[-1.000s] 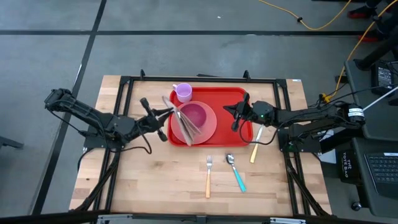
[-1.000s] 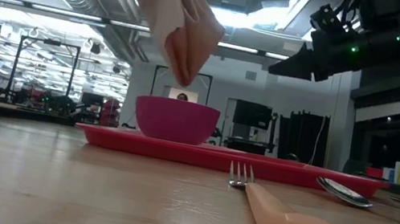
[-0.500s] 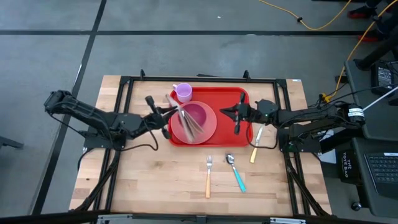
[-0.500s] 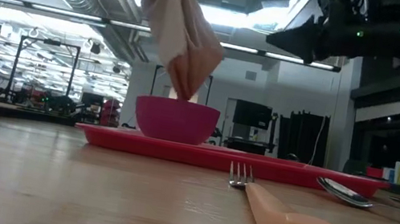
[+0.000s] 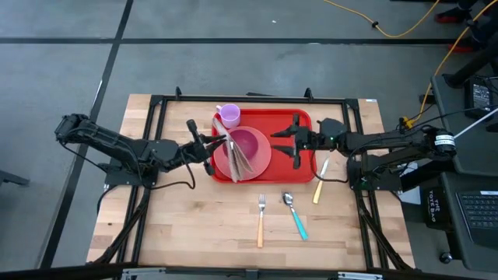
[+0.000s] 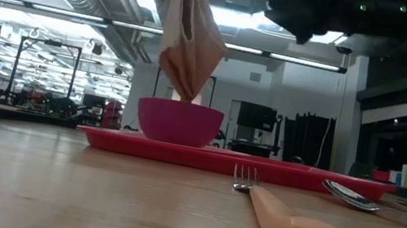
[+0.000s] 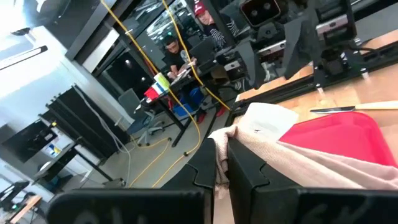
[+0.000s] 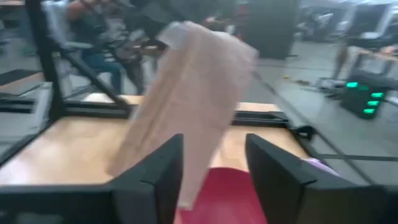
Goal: Set up tray
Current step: Put the brown table napkin on the red tray to the right of the pink plate
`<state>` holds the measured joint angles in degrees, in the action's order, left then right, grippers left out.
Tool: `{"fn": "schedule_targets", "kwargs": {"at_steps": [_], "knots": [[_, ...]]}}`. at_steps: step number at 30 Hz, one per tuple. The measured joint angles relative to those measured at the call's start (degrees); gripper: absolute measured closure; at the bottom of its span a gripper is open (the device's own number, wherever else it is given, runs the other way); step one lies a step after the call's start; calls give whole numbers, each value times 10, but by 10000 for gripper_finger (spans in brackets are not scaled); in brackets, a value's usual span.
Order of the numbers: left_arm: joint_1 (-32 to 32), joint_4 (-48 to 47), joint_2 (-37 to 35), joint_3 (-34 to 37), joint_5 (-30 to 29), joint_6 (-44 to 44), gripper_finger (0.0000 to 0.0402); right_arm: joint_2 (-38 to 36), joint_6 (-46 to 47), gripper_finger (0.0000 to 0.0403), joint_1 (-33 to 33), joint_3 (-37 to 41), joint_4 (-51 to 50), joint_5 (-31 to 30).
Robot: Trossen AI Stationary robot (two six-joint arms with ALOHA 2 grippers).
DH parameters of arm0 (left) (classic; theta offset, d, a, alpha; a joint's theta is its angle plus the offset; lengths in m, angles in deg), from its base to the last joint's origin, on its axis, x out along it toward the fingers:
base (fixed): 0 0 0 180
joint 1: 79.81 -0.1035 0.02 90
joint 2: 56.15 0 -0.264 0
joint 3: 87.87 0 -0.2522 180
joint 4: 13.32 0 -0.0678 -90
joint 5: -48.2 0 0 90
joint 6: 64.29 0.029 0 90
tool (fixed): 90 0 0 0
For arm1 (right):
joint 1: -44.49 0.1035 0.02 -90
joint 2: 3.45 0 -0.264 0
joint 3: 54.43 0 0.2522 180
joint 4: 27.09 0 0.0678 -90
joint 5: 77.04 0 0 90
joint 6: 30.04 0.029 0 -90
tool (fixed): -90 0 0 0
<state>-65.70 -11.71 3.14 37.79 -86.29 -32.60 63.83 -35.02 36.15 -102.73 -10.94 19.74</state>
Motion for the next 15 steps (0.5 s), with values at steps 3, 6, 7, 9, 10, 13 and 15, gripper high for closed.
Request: {"fn": "schedule_targets", "kwargs": {"at_steps": [3,6,7,9,10,13,15], "knots": [[0,4,0,0,9,6,394,17,-3,179,6,-38,-46,8],[0,3,0,0,8,6,394,43,-33,140,13,-75,-78,-1],[0,3,0,0,7,6,394,53,-44,130,17,-88,-85,-8],[0,3,0,0,6,8,394,75,-56,113,24,-112,-95,-33],[0,3,0,0,6,12,394,87,-59,107,29,-124,-102,-49],[0,3,0,0,5,23,393,120,-57,100,42,-167,-134,-96],[0,3,0,0,1,26,393,140,-40,99,49,-195,-152,-108]]}}
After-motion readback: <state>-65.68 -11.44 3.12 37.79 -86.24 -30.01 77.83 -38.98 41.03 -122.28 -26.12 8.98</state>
